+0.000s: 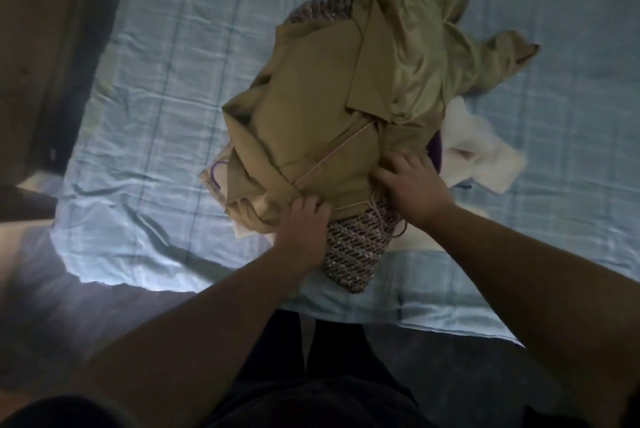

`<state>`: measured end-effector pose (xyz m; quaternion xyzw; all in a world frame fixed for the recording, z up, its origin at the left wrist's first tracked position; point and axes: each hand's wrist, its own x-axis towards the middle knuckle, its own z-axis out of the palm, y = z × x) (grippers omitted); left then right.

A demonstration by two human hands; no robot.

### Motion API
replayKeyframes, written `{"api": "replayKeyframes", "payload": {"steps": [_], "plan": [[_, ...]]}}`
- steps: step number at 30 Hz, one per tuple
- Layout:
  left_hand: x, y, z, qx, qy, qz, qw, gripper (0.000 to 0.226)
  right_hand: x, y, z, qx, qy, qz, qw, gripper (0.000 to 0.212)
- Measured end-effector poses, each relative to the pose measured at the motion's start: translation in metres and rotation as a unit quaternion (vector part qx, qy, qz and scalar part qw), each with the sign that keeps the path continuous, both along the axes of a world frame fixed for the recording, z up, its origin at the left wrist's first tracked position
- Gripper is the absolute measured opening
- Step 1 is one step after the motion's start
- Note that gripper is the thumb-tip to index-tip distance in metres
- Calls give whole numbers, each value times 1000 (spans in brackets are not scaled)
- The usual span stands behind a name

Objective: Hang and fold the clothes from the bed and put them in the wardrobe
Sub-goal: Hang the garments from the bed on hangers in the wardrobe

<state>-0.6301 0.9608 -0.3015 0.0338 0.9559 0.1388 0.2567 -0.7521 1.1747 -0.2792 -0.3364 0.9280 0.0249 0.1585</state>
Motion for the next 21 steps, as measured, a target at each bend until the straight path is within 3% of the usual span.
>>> {"api": "replayKeyframes", "payload": {"steps": [5, 8, 16, 21], "plan": [[-8, 14, 8, -10, 3, 76, 997, 43, -10, -1, 9, -52, 34, 33, 998, 25], [-14, 5, 32, -17, 62, 104, 992, 39, -10, 5, 35, -102, 37, 39, 993, 24], [-30, -48, 143, 97, 205, 162, 960, 19, -26, -21, 144, -255, 8, 12, 967, 28], [-38, -78, 224, 82, 271, 199, 938, 30, -34, -48, 217, -301, 28, -20, 953, 30]]}}
